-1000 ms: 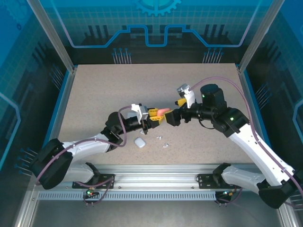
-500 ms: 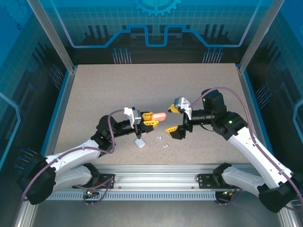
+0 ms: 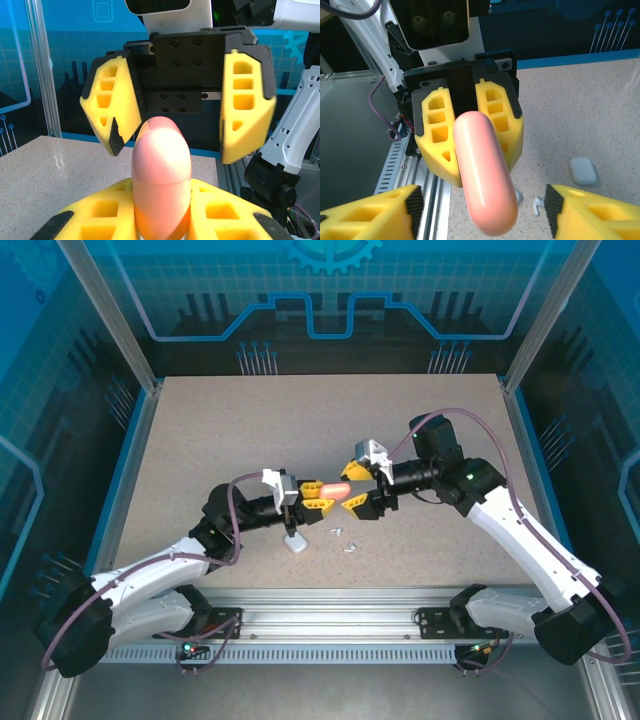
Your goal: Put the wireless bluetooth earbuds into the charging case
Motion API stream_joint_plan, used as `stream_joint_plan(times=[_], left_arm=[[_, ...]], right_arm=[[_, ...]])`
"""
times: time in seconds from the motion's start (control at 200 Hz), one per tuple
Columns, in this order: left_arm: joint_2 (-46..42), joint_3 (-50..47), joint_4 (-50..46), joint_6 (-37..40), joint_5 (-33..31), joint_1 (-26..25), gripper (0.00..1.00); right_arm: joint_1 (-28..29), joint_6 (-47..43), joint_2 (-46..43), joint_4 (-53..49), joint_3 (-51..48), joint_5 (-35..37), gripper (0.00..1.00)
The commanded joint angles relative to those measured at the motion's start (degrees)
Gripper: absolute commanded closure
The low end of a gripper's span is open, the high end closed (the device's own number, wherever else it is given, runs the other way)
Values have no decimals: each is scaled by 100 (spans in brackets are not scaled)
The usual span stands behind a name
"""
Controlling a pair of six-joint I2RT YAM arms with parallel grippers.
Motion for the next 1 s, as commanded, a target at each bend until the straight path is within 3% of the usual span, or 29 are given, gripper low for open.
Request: stream_joint_plan(times=[0.0, 0.32, 0.525, 0.645, 0.996], left_arm=[[2, 96, 48, 14, 136, -20, 100], [130, 208, 42, -9, 99, -25, 100], [219, 269, 94, -48, 96, -18, 100], [218, 272, 62, -31, 68, -22, 100], [72, 16, -80, 261, -285, -19, 50]], right_arm=[[89, -7, 74, -62, 188, -125, 39], [245, 141, 188, -32, 162, 77, 51], [283, 178, 193, -56, 78, 272, 67], [266, 211, 110, -27, -1, 359, 70], [-7, 788, -71, -100, -186, 1374, 73]])
